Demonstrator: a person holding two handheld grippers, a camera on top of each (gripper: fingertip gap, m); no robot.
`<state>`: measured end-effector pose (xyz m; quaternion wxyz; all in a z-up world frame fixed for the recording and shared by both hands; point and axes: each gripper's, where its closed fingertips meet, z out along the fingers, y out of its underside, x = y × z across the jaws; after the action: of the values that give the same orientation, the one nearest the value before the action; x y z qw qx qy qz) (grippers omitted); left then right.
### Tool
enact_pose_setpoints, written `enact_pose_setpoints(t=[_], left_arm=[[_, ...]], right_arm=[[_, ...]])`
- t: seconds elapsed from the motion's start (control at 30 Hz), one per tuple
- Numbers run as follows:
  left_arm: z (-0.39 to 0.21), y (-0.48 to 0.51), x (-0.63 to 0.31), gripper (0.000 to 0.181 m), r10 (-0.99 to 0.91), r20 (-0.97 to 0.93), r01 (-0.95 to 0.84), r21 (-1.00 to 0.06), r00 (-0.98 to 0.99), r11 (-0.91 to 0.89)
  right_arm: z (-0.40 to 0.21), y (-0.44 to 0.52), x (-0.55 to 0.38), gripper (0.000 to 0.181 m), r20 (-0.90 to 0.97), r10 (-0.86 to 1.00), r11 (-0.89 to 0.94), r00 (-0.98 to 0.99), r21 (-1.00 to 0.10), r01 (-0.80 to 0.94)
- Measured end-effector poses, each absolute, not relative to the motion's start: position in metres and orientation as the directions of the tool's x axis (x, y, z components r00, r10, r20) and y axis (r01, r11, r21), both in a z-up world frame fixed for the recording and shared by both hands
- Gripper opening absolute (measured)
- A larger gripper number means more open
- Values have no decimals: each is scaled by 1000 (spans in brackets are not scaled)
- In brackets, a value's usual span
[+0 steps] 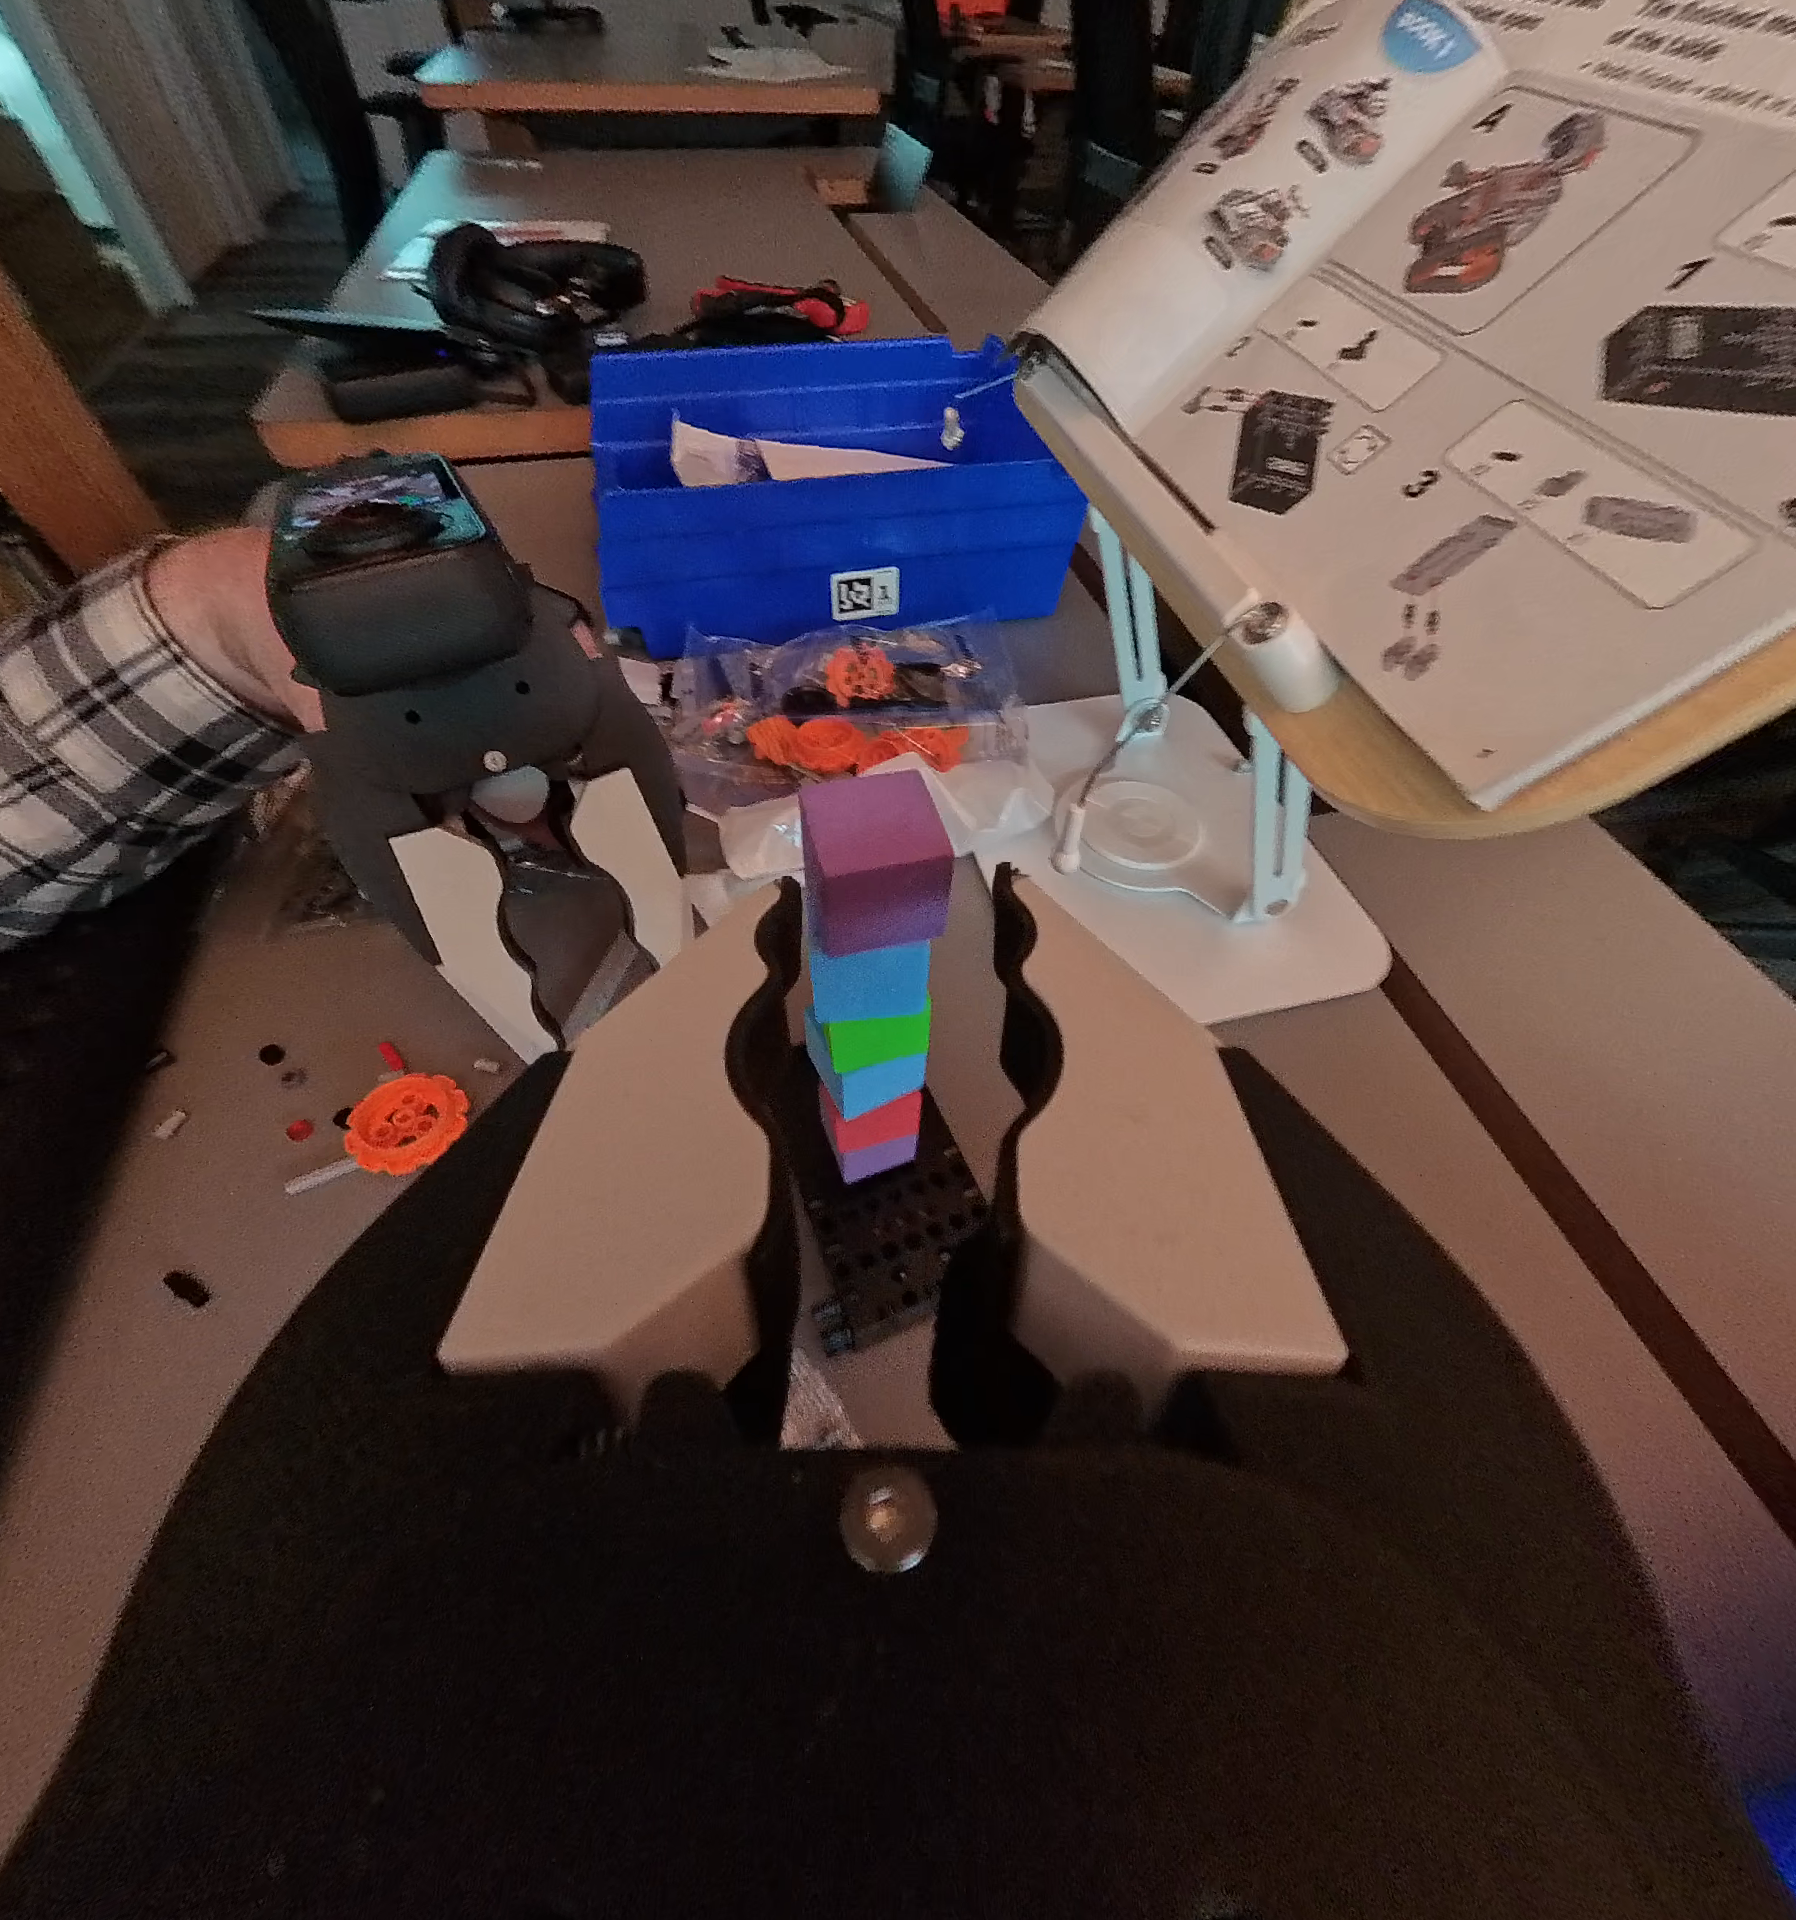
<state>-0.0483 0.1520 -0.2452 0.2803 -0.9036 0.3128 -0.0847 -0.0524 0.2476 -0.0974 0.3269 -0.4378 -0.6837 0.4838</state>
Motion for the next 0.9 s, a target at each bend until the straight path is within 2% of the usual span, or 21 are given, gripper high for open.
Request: enact_pose_setpoints(t=[0.13, 0.2, 0.27, 0.33, 0.47, 0.6, 0.7, 0.77, 0.9], left_arm=[[-243, 152, -50, 38, -609, -26, -514, -567, 793, -644], [-242, 152, -49, 38, -611, -28, -515, -568, 791, -642], [-243, 152, -48, 38, -614, -29, -520, -564, 789, -641], [-243, 152, -46, 38, -618, -30, -525, -561, 786, -640], [-243, 153, -44, 39, -618, -31, -526, -561, 785, -640], [-245, 153, -43, 38, -619, -29, -527, -558, 784, -641], [-247, 152, -42, 39, -622, -27, -532, -550, 782, -644], [-248, 152, -42, 38, -623, -26, -533, -548, 782, -645], [-246, 152, -43, 38, -620, -29, -529, -553, 784, -644]], right_arm=[[-96, 250, -20, 48, 117, 915, 262, -386, -900, 347], [-112, 247, 8, 55, 151, 895, 345, -419, -830, 438], [-140, 242, 40, 73, 142, 878, 408, -457, -721, 560], [-170, 232, 73, 57, 132, 842, 486, -523, -603, 632], [-217, 213, 121, 57, 77, 798, 567, -597, -428, 703], [-243, 203, 144, 57, 48, 789, 591, -612, -332, 736], [-253, 202, 144, 43, 58, 791, 595, -610, -307, 743], [-252, 201, 141, 23, 71, 792, 593, -606, -322, 738], [-249, 201, 138, 21, 81, 794, 591, -602, -332, 735]])
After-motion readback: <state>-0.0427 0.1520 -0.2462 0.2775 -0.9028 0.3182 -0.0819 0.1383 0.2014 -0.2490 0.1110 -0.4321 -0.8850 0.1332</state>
